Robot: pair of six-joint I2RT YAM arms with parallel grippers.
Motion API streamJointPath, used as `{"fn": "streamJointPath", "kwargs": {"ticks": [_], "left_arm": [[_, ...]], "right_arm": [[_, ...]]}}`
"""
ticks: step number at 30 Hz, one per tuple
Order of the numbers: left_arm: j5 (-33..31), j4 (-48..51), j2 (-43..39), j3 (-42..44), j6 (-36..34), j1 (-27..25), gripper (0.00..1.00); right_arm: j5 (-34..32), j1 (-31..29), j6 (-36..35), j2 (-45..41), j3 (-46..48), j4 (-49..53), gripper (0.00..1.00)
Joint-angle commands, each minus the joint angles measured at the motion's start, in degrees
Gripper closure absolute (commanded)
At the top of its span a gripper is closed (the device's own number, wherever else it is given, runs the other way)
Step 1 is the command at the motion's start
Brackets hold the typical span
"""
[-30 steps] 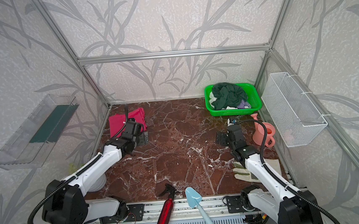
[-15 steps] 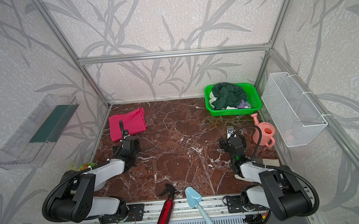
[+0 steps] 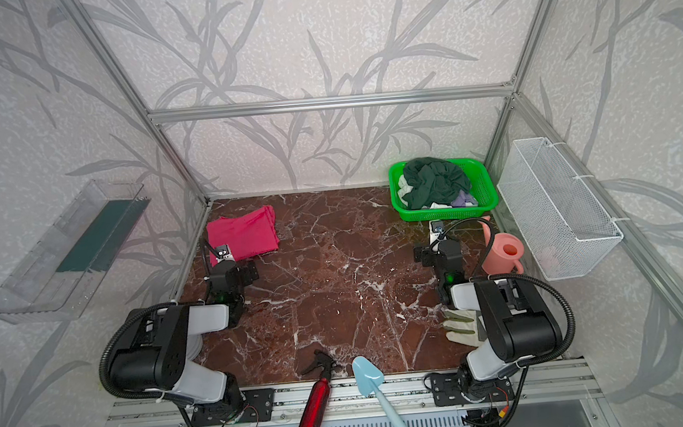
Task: Fold and stack the t-shirts
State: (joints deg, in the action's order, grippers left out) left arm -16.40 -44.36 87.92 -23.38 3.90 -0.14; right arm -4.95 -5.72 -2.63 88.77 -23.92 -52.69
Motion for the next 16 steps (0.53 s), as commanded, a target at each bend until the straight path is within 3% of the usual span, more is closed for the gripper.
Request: {"fn": "streamJointPath", "kwargs": {"ticks": [1, 4, 5, 16], "left_arm": [[3.6, 0.5, -1.1, -0.7, 0.3, 0.1, 0.01], [3.6, -0.1, -1.0, -0.6, 0.2, 0.1, 0.01], [3.4, -1.2, -0.7, -0.3, 0.1, 0.1, 0.01], [3.5, -0.6, -0.8, -0.5, 0.1, 0.1, 0.01]], "right_arm": [[3.7, 0.4, -0.1, -0.2, 1.5, 2.1, 0.01], [7.1, 0.3, -1.4, 0.8, 1.4, 1.5, 0.01], [6.5, 0.4, -0.9, 1.3, 2.2, -1.8, 0.01], [7.7, 0.5, -1.1, 1.1, 1.5, 0.2, 0.01]]}}
